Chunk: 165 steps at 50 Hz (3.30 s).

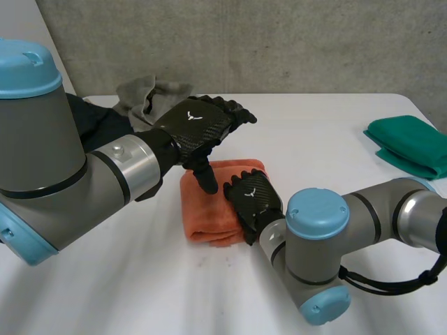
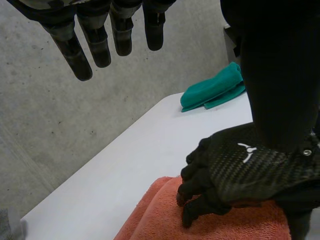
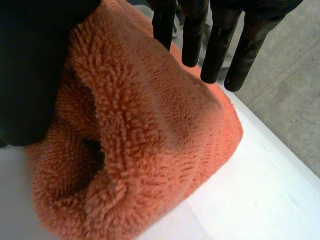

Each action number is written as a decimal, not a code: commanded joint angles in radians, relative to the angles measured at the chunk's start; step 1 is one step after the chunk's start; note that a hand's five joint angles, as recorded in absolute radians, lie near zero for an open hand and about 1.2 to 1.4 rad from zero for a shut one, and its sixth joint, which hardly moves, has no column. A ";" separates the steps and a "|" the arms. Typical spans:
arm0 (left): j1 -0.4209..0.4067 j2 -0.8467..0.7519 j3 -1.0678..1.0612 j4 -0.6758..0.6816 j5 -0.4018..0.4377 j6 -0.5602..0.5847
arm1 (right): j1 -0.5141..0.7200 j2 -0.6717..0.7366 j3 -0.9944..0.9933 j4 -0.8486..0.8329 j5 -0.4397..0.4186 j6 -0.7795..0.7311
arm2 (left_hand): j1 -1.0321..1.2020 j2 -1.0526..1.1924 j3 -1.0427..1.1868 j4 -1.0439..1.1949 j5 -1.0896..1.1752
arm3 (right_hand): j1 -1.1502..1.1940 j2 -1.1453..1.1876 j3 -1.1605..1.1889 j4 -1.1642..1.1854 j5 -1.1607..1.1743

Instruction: Fold the laundry.

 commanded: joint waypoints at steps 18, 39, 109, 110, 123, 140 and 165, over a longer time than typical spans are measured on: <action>0.006 0.009 -0.002 0.001 -0.001 -0.001 | -0.103 0.034 -0.153 -0.034 -0.088 0.002 | 0.020 0.010 0.003 0.010 -0.008 | 1.025 0.981 0.974 0.975 1.018; 0.034 0.023 -0.002 0.001 -0.002 -0.002 | -0.567 0.016 -0.455 -0.298 -0.546 0.131 | 0.020 0.010 0.003 0.010 -0.008 | 1.025 0.981 0.974 0.975 1.018; 0.026 -0.026 -0.054 0.044 -0.093 -0.002 | -1.080 0.315 -0.323 -0.528 -0.864 0.222 | 0.029 0.018 0.012 0.019 0.000 | -0.197 -0.241 -0.247 -0.246 -0.204; 0.026 -0.026 -0.054 0.044 -0.093 -0.001 | -1.063 0.314 -0.318 -0.510 -0.832 0.217 | 0.029 0.018 0.012 0.019 0.000 | -0.197 -0.241 -0.247 -0.246 -0.204; 0.030 -0.023 -0.085 0.059 -0.091 -0.001 | -0.936 0.298 -0.311 -0.399 -0.504 0.058 | 0.029 0.018 0.012 0.019 0.000 | -0.197 -0.241 -0.247 -0.246 -0.204; 0.034 -0.018 -0.120 0.081 -0.090 -0.001 | -0.931 0.280 -0.320 -0.384 -0.373 -0.100 | 0.026 0.015 0.009 0.016 -0.002 | -0.197 -0.241 -0.247 -0.246 -0.204; 0.035 0.112 -0.126 0.092 -0.091 -0.002 | -1.212 -0.294 -0.077 -0.206 -0.608 -0.113 | 0.006 -0.005 -0.012 -0.005 -0.023 | -0.197 -0.241 -0.247 -0.246 -0.204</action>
